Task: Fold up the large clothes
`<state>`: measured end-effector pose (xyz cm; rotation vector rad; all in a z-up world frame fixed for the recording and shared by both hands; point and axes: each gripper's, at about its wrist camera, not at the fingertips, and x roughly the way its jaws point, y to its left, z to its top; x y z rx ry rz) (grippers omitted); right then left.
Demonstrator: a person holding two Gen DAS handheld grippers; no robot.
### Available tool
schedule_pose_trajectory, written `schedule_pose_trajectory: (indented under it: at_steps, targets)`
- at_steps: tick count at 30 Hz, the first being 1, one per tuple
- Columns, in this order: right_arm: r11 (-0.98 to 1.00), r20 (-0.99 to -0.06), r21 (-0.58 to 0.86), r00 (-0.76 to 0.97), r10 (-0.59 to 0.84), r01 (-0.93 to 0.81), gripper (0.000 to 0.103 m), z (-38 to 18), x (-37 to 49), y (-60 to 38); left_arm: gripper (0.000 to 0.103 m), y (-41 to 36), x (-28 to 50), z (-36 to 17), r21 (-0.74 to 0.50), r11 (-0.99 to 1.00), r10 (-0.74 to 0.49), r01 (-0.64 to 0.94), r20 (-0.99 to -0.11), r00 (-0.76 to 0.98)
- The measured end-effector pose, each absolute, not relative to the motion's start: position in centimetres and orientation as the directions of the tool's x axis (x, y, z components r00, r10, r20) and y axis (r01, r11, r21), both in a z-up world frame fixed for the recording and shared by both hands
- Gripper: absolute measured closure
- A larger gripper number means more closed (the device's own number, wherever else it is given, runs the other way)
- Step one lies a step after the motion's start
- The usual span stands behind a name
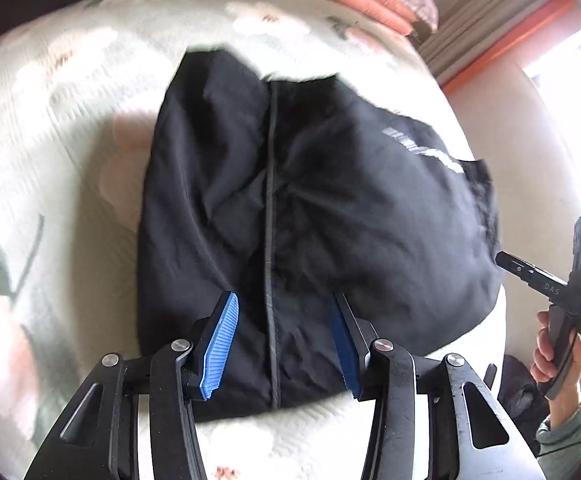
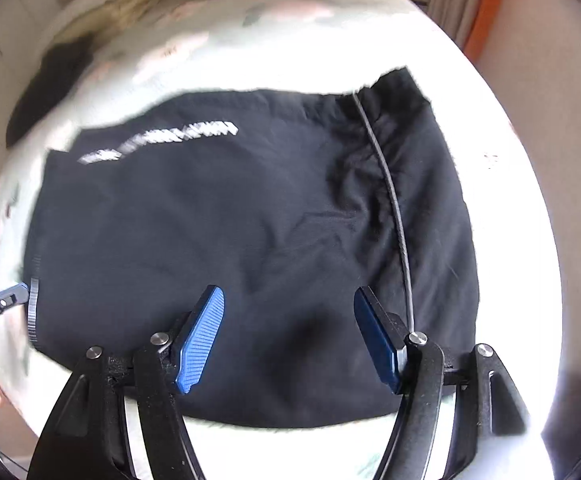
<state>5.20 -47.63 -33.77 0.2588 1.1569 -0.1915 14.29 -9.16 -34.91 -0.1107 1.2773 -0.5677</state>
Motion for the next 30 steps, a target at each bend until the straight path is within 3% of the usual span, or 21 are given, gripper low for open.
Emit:
schedule_pose_trajectory:
  at_steps: [8,17,21,30]
  targets:
    - [0.954,-0.872,0.031,0.474,-0.121,0.299,0.032,-21.9,0.1,-42.1,0.055,-9.3,10.5,-23.1,-0.273,0.857,-0.417,0.437,-0.865,0.279]
    - [0.936,-0.843,0.011,0.506,-0.18,0.351,0.028,-10.4,-3.8,-36.7,0.052,-11.2,6.7,-8.7,-0.099,0.899,-0.322,0.426,-0.809,0.492]
    - [0.934,-0.839,-0.024,0.5,-0.212,0.357,0.027,-6.9,-4.9,-35.2,0.05,-11.4,5.3,-5.1,-0.116,0.9,-0.334,0.421,-0.803,0.494]
    - [0.92,-0.854,-0.049,0.461,-0.241,0.39,0.026,-4.2,-5.0,-33.7,0.047,-12.9,3.1,-3.9,-0.063,0.904,-0.286,0.423,-0.824,0.489]
